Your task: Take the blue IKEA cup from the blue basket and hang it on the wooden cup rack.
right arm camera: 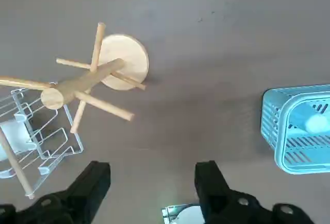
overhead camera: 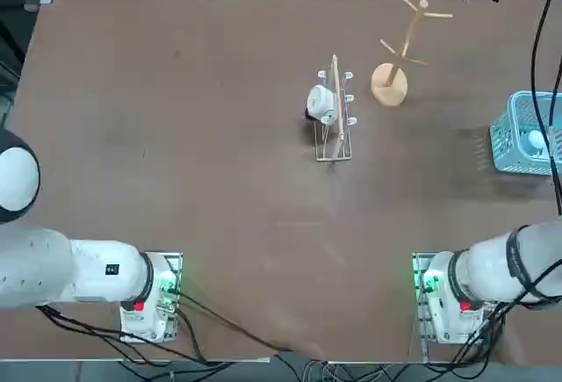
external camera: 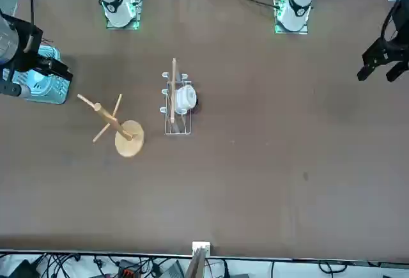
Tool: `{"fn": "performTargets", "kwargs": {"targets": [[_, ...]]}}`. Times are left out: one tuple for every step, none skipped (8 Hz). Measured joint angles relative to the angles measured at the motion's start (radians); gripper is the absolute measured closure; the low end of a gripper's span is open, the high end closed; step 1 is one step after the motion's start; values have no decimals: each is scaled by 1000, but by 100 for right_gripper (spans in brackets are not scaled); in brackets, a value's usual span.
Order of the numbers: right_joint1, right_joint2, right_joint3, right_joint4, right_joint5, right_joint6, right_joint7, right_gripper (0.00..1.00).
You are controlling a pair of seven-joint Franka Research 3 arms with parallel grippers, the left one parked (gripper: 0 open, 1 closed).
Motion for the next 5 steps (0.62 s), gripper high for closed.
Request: {"fn": "performTargets", "kwargs": {"targets": [[0, 0, 0, 0, 0, 0, 0, 0], [0, 0, 0, 0, 0, 0, 0, 0], [-2, 0, 0, 0, 0, 0, 0, 0], [-4, 1, -1, 0, 0, -2, -1, 0], [-6, 4, -3, 0, -1, -6, -17, 0]]}}
